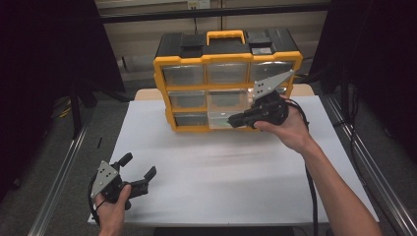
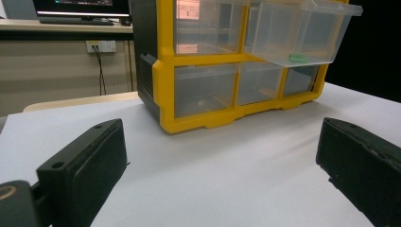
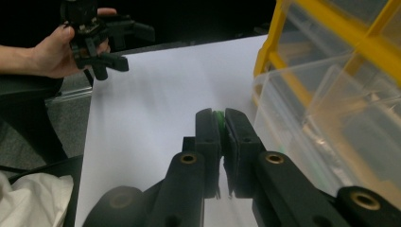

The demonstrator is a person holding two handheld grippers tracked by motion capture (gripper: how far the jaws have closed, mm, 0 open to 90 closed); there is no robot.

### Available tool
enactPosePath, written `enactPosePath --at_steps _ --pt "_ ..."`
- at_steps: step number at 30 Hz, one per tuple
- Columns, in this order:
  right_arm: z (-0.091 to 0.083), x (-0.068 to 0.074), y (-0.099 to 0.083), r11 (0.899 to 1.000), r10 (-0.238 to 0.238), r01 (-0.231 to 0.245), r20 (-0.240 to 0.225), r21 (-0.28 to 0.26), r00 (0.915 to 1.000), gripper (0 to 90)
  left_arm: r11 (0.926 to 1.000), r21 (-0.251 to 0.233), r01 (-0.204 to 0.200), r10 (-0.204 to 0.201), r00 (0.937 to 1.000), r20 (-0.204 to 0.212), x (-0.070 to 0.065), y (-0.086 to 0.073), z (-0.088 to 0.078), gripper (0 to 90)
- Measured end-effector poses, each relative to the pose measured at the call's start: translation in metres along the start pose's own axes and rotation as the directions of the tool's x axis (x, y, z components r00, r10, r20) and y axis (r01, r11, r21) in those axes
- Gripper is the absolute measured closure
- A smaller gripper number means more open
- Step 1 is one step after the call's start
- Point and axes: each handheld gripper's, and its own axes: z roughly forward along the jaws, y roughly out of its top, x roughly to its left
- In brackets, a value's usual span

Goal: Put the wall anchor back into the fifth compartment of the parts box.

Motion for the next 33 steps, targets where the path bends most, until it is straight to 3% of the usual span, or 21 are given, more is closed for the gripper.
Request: enactPosePath --at_steps 6,8,13,26,29,30,33 --pt "-0.012 -0.007 0.016 1.0 -0.007 0.006 0.046 0.006 0.9989 84.6 1.0 0.002 -0.001 0.001 1.0 0.007 -0.002 0.0 0.001 2.7" --pt "-0.015 -0.011 0.023 1.0 -0.012 0.01 0.076 0.025 0.9971 84.6 0.9994 0.024 -0.025 0.024 0.9996 0.013 0.0 0.0 0.0 2.7" --pt "-0.017 -0.025 0.037 0.998 -0.005 -0.003 0.117 0.064 0.9932 84.6 0.9999 0.01 -0.009 0.009 0.9999 0.007 -0.001 -0.001 0.0 2.7" --pt "0.003 -0.054 0.051 0.982 0.011 -0.044 0.175 0.183 0.9845 84.6 0.9998 0.015 -0.016 0.016 0.9999 0.006 0.0 0.0 0.0 2.7" --pt "0.011 -0.057 0.052 0.975 0.015 -0.053 0.172 0.217 0.985 84.6 0.9996 0.019 -0.023 0.022 0.9997 0.007 0.0 0.0 0.0 2.7" --pt "0.014 -0.057 0.052 0.971 0.017 -0.057 0.173 0.231 0.9848 84.6 1.0 0.009 -0.001 0.001 1.0 0.006 -0.001 -0.001 0.0 2.7" --pt "0.021 -0.058 0.053 0.965 0.011 -0.055 0.17 0.257 0.9854 84.6 0.9998 0.013 -0.017 0.017 0.9998 0.008 -0.001 0.0 0.0 2.7"
